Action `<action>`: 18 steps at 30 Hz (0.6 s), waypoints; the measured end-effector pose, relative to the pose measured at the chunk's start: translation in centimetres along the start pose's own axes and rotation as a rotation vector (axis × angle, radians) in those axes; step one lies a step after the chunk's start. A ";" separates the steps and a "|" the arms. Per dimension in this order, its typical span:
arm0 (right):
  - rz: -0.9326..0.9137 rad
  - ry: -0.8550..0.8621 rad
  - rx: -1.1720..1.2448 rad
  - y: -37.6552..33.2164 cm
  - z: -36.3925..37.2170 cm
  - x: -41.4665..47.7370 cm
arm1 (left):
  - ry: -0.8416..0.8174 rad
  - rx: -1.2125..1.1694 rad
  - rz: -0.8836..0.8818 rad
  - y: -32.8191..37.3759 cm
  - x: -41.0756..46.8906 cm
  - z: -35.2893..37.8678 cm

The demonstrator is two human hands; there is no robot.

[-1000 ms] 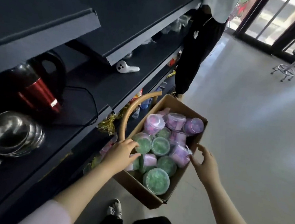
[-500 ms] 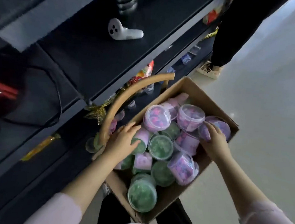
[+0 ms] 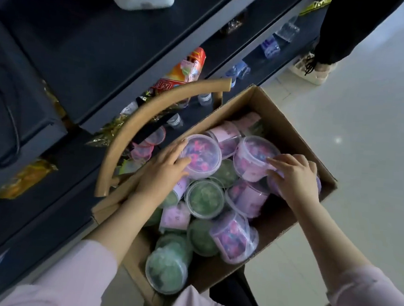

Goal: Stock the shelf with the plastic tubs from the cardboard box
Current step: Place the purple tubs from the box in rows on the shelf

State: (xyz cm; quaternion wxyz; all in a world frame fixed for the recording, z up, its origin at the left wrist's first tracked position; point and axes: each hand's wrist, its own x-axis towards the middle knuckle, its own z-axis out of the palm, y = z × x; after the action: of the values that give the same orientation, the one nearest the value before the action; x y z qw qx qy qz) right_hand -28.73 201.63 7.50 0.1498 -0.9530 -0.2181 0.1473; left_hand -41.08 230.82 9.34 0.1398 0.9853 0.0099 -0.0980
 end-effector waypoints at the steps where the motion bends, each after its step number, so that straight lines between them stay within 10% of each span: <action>1: -0.025 0.018 0.015 -0.2 0.0 -0.1 | 0.020 0.036 0.049 0.2 0.0 0.0; 18: -0.184 0.399 0.381 -15.7 -8.4 -15.6 | 0.491 -0.413 -0.220 4.4 -22.5 -12.3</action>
State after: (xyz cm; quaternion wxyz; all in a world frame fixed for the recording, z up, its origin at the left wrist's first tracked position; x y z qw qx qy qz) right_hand -45.11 206.07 24.03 0.3789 -0.8941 -0.2381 -0.0188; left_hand -60.60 230.20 26.57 0.3185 0.9233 0.1693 0.1317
